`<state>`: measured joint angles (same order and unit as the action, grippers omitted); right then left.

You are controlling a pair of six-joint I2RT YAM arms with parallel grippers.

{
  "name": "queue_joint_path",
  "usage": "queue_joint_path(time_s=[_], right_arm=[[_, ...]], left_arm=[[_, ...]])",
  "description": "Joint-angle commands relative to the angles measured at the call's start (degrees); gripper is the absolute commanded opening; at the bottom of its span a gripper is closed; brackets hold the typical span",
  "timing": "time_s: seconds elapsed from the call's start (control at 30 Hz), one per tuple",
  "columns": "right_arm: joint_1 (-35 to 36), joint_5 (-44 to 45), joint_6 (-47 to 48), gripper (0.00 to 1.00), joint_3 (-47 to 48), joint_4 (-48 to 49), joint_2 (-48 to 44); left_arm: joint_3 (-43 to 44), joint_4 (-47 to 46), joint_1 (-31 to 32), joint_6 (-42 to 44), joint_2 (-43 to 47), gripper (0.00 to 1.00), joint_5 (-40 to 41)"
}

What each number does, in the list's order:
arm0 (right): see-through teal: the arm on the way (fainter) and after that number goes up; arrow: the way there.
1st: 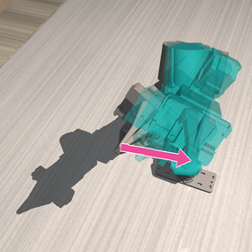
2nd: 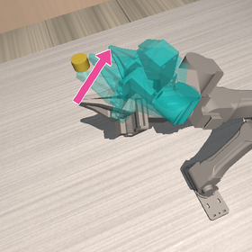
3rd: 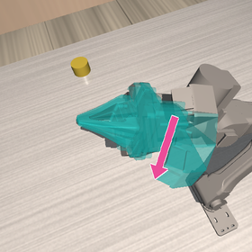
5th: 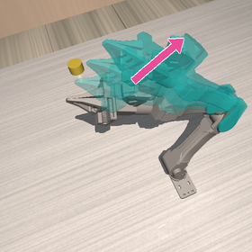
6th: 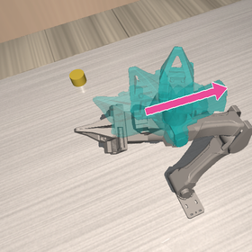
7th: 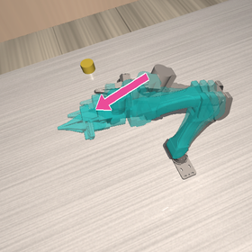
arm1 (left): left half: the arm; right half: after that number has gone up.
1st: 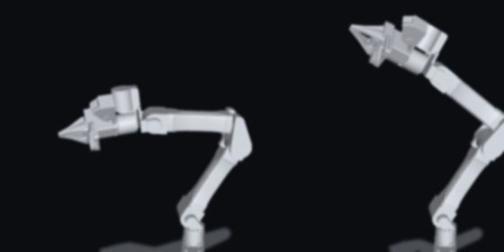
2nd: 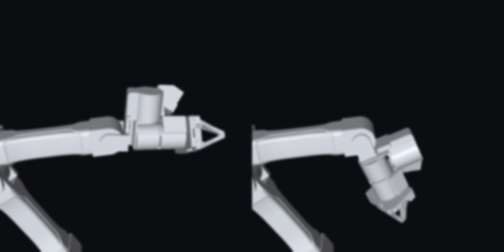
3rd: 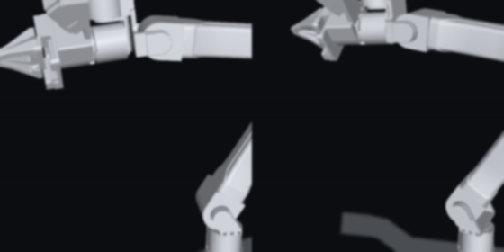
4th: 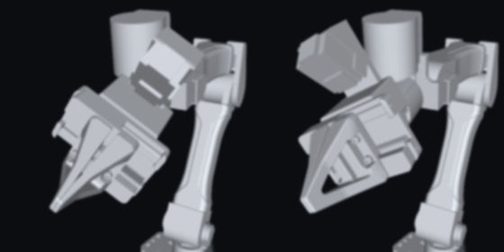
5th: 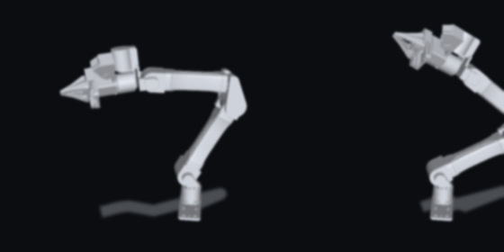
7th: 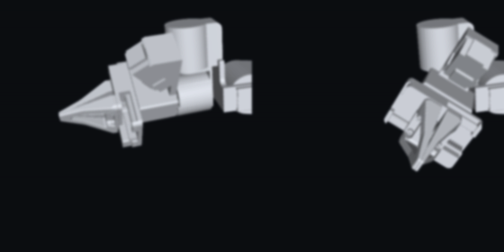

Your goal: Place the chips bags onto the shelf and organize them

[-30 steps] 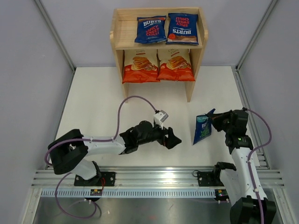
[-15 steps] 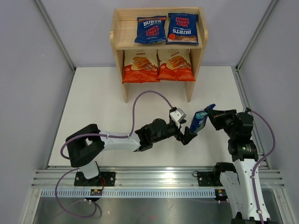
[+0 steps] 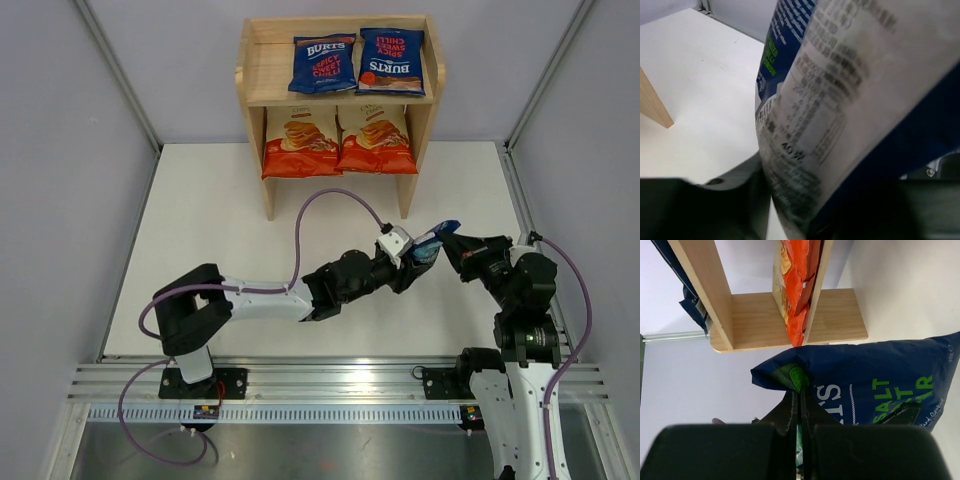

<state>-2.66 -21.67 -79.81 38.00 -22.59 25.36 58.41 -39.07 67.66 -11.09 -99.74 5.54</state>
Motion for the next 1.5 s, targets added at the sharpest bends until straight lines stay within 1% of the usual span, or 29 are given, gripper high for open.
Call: queue_joint_path(time_s=[0.0,0.03,0.07,0.13,0.17,0.2,0.23,0.27,0.3,0.33,0.37,0.4,0.47,0.5,0.57,0.6,0.63,0.7,0.73,0.8,0.83,0.87,0.9,1.1,1.2,1.3,1.4,1.43,1.47], right_arm=[[0.37,-3.81,-1.49,0.00,3.57,2.55,-0.14],[0.37,-3.99,-0.71,0.00,4.01,2.46,0.29],[0.37,-4.17,1.39,0.16,5.06,2.55,0.91],[0.37,-5.92,6.65,0.37,6.99,2.55,3.63],[0.37,-6.54,9.47,0.58,7.78,2.81,4.77],[0.37,-8.54,12.46,0.70,8.66,3.34,7.39],[0.37,-10.48,19.53,0.77,10.67,3.60,8.90],[0.37,-14.93,23.35,0.90,11.82,3.60,10.22],[0.37,-17.33,26.69,0.91,12.97,3.00,12.41],[0.37,-20.22,33.08,0.92,14.11,3.34,13.21],[0.37,-22.95,35.32,0.92,14.21,3.78,13.57],[0.37,-28.98,36.90,0.91,13.77,5.17,13.22],[0.37,-35.16,39.46,0.91,12.10,11.06,12.35],[0.37,-39.20,39.99,0.91,11.58,15.08,10.95],[0.37,-44.48,37.37,0.93,9.30,21.59,9.80],[0.37,-45.99,35.36,0.93,8.50,30.41,9.10],[0.37,-47.57,29.94,0.93,7.02,35.28,9.26],[0.54,-50.74,25.25,0.93,6.48,44.68,10.31],[0.63,-51.71,22.62,0.91,7.26,46.13,10.75],[1.25,-52.77,22.33,0.89,8.49,45.02,11.81],[1.77,-52.95,23.20,0.87,10.06,43.78,12.07],[2.04,-53.38,23.47,0.85,10.69,42.90,12.86],[2.30,-53.30,23.21,0.81,11.22,41.85,13.13],[4.85,-51.81,21.90,0.62,12.71,39.20,13.92],[6.17,-50.23,16.56,0.51,12.19,41.64,14.27],[7.66,-49.00,12.06,0.46,11.57,45.34,14.27],[8.10,-47.94,10.99,0.41,11.49,45.09,14.01],[8.19,-47.59,10.91,0.28,11.57,44.57,14.01],[8.19,-46.80,10.99,0.22,11.57,44.04,13.92]], left_arm=[[1.97,-2.59,0.28,0.11,1.47,0.34,5.17],[1.45,-2.42,0.28,-0.68,2.44,0.31,5.96],[0.31,-2.15,0.37,-1.12,3.32,0.29,6.58],[-0.84,-0.40,0.11,-2.26,6.56,0.24,6.15],[-1.19,0.74,-0.07,-2.79,7.71,0.23,5.54],[-2.50,2.75,-0.24,-3.32,9.20,0.22,3.36],[-3.38,3.73,-0.94,-4.89,12.09,0.22,1.77],[-4.09,4.69,-1.56,-5.86,13.86,0.22,-3.90],[-5.84,6.44,-2.35,-6.74,15.35,0.22,-7.96],[-6.90,6.90,-4.44,-9.62,18.50,0.22,-11.83],[-8.13,6.73,-5.77,-11.56,19.84,0.22,-20.83],[-9.10,5.77,-7.09,-13.50,21.16,0.21,-25.36],[-11.21,5.32,-10.08,-18.69,24.66,0.22,-35.98],[-11.65,5.75,-10.61,-19.83,25.90,0.22,-38.74],[-12.53,5.58,-11.49,-23.35,27.84,0.24,-44.79],[-12.53,4.36,-11.58,-26.67,29.07,0.24,-46.83],[-12.10,3.83,-11.67,-28.27,29.52,0.24,-48.24],[-10.35,6.18,-11.67,-31.52,29.78,0.25,-49.66],[-9.47,6.89,-11.93,-34.84,29.52,0.25,-50.44],[-8.23,1.74,-12.02,-40.12,28.47,0.25,-54.31],[-8.23,-1.42,-12.02,-45.28,27.33,0.25,-55.45],[-7.79,-5.10,-12.02,-47.33,26.89,0.25,-56.85],[-7.44,-5.66,-12.02,-49.70,26.53,0.25,-57.13],[-4.81,-3.48,-11.94,-50.34,25.92,0.25,-57.31],[-2.96,2.49,-11.76,-47.90,25.21,0.25,-56.96],[-0.85,7.68,-11.76,-46.04,24.07,0.27,-56.43],[0.91,10.15,-11.85,-45.77,23.10,0.29,-56.78],[1.26,10.59,-11.93,-45.60,22.76,0.30,-56.78],[1.96,12.33,-12.02,-45.34,22.66,0.32,-56.43]])
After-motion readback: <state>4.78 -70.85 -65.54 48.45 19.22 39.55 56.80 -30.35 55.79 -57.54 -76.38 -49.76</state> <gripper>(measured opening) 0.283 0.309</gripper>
